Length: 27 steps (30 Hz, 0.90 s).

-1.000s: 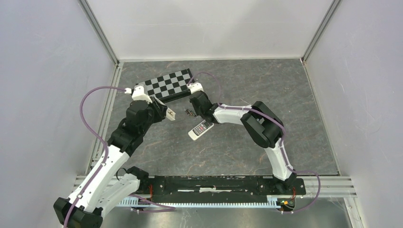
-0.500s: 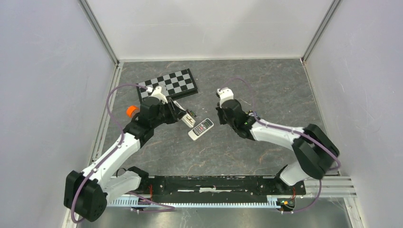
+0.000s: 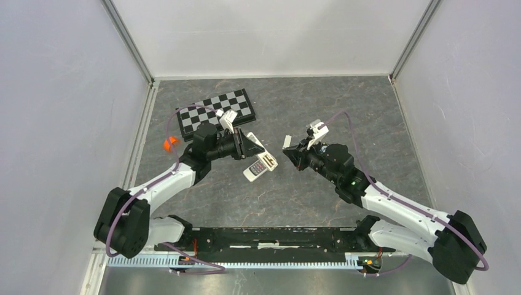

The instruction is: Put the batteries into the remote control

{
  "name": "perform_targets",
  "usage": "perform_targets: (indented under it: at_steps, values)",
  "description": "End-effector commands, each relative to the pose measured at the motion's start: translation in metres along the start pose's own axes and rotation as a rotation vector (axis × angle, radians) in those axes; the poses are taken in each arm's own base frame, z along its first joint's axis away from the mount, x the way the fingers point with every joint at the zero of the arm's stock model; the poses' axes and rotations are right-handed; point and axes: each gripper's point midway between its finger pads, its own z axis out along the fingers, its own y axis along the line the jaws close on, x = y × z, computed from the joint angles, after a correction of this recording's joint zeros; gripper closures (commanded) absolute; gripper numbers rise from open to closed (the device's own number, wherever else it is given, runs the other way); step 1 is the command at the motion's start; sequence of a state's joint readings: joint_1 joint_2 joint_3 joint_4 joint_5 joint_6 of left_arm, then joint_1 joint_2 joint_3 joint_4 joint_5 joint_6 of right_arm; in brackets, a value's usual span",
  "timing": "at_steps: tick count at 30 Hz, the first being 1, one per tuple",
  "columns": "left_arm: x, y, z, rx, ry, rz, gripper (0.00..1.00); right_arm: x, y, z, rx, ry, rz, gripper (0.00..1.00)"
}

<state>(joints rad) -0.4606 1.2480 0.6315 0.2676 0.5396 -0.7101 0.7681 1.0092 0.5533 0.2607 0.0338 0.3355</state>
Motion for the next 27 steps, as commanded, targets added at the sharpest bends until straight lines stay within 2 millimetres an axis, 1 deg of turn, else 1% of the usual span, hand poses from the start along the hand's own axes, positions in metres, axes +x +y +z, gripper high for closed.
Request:
perform_targets:
  at_steps: [1, 4, 6, 8, 11, 16, 21, 27]
  values:
    - [-0.007, -0.066, -0.005, 0.323, 0.015, 0.091, 0.98, -0.024, 0.042, -0.007, -0.228, -0.098, 0.018, 0.95]
    - [-0.002, -0.083, -0.011, 0.415, 0.042, 0.102, 0.98, -0.033, 0.059, -0.013, -0.326, -0.142, 0.011, 0.95]
    - [-0.001, -0.092, -0.016, 0.466, 0.049, 0.096, 0.98, -0.039, 0.066, -0.015, -0.366, -0.168, -0.001, 0.95]
    - [-0.001, -0.097, -0.018, 0.487, 0.06, 0.079, 0.98, -0.041, 0.07, -0.018, -0.394, -0.182, -0.008, 0.95]
    - [-0.004, -0.101, -0.018, 0.491, 0.072, 0.032, 0.98, -0.039, 0.075, -0.021, -0.431, -0.188, -0.009, 0.95]
    - [-0.009, -0.105, -0.013, 0.484, 0.116, -0.083, 0.98, -0.038, 0.075, -0.019, -0.434, -0.196, -0.005, 0.95]
    - [-0.015, -0.108, -0.011, 0.479, 0.109, -0.133, 0.98, -0.041, 0.075, -0.017, -0.427, -0.206, 0.005, 0.95]
    - [-0.022, -0.111, -0.011, 0.477, 0.095, -0.192, 0.98, -0.034, 0.07, -0.016, -0.405, -0.198, 0.018, 0.95]
